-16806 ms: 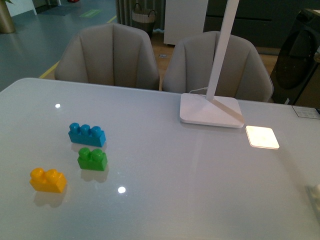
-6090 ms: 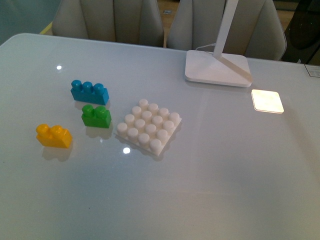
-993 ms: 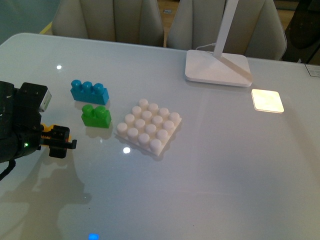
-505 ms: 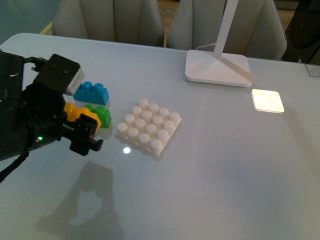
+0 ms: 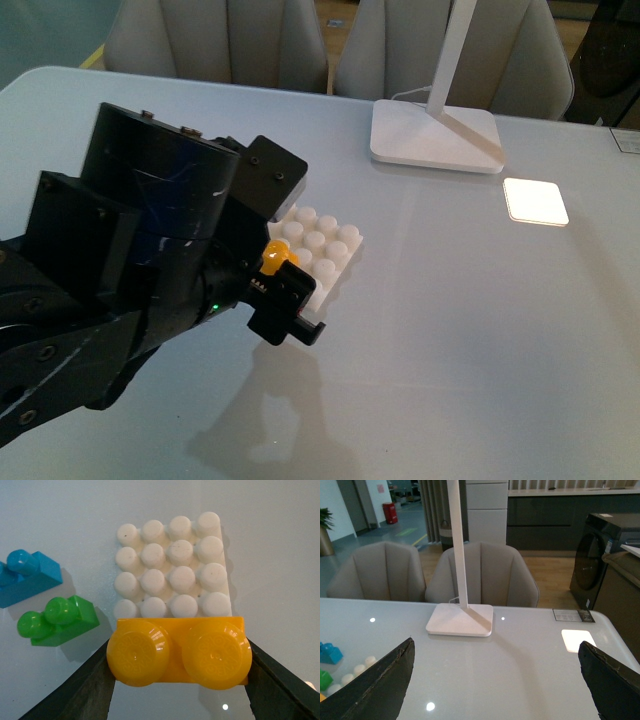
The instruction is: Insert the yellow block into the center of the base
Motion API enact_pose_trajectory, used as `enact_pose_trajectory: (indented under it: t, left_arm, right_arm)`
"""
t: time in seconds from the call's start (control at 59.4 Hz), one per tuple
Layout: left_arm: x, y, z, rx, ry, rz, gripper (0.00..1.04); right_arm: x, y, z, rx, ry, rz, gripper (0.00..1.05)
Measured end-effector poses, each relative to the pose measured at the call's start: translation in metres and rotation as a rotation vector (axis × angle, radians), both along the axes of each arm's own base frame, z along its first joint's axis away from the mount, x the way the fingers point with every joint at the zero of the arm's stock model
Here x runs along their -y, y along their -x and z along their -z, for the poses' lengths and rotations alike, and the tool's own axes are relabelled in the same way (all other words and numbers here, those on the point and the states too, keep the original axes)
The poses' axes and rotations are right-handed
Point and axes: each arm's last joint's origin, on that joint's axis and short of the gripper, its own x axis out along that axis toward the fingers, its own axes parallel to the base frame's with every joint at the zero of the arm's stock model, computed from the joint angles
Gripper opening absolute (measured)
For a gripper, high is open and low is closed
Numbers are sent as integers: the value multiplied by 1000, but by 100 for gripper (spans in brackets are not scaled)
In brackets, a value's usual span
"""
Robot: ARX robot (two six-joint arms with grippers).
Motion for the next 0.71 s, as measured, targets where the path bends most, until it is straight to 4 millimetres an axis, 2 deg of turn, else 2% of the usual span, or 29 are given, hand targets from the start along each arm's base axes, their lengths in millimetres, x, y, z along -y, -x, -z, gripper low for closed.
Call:
enact_pose_trajectory:
  t: [0.236,0.707]
  left_arm:
    - [13,-21,14,-26,-42,-8,64]
    - [24,-49,18,-49,-64,-29,64]
  right_arm:
    - [0,0,0,0,0,0,96]
    - [0,0,0,0,0,0,96]
